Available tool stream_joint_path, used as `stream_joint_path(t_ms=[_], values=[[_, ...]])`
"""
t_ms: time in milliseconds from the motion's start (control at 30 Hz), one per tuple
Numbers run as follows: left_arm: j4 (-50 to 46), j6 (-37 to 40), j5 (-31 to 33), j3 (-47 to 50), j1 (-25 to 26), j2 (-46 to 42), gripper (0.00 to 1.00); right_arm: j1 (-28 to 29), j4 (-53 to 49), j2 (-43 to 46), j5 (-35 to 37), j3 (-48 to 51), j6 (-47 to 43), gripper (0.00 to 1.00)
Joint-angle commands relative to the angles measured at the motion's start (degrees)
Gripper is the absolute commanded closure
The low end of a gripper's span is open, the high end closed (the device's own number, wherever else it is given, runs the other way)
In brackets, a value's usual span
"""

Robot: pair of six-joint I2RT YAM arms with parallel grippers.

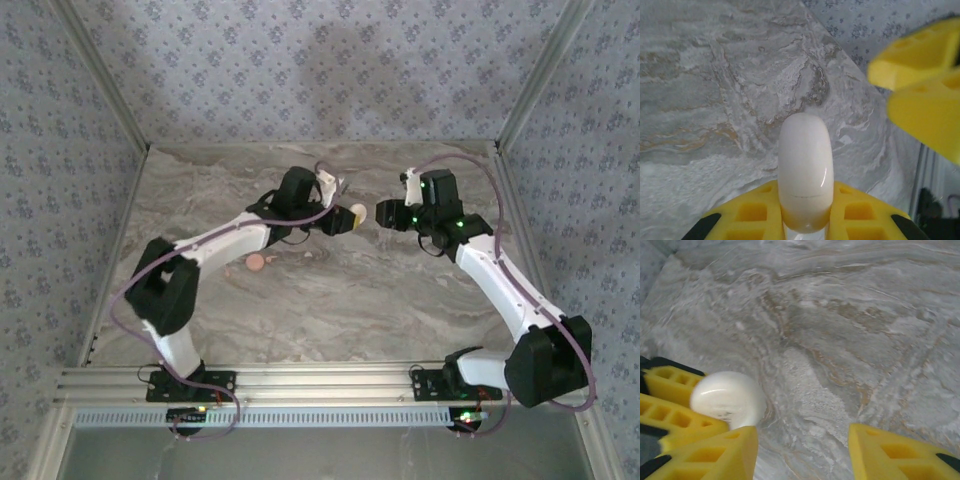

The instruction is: Insert the wireless bluetooth earbuds into the charging case

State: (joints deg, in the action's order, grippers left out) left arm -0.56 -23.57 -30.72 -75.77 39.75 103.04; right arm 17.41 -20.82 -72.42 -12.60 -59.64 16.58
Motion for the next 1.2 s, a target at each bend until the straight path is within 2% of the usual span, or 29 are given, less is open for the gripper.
stream_joint_path(t_ms=[0, 133, 433, 567, 733, 967, 1167], values=[[-5.46, -14.51, -3.56, -7.08, -0.28, 6.46, 0.88, -1.43, -1.00, 0.00, 5.69, 0.98, 7.92, 0.48], [-5.17, -22.75, -5.96, -10.83, 0.00, 12.96, 0.89, -2.79, -2.97, 0.24, 6.58, 2.23, 11.04, 0.48], [-6.97, -28.76, -7.24, -11.16, 0.37, 17.59, 0.89, -5.94, -8.20, 2.89, 4.60, 4.18, 12.98, 0.48], [-3.47, -33.23, -7.08, -11.14, 1.32, 19.22, 0.88, -6.68, -8.40, 3.17, 4.95, 4.18, 13.65, 0.49], [-1.49, -40.41, -9.11, -16.57, 2.39, 25.18, 0.87, -6.90, -8.82, 2.29, 4.05, 4.09, 14.48, 0.49], [-9.88, -39.16, -9.18, -27.41, 5.08, 31.25, 0.86, -6.86, -9.33, 3.30, 3.94, 4.46, 16.31, 0.50], [-13.27, -39.80, -8.66, -29.85, 5.34, 33.27, 0.84, -6.93, -9.72, 3.87, 4.09, 3.67, 17.02, 0.50]])
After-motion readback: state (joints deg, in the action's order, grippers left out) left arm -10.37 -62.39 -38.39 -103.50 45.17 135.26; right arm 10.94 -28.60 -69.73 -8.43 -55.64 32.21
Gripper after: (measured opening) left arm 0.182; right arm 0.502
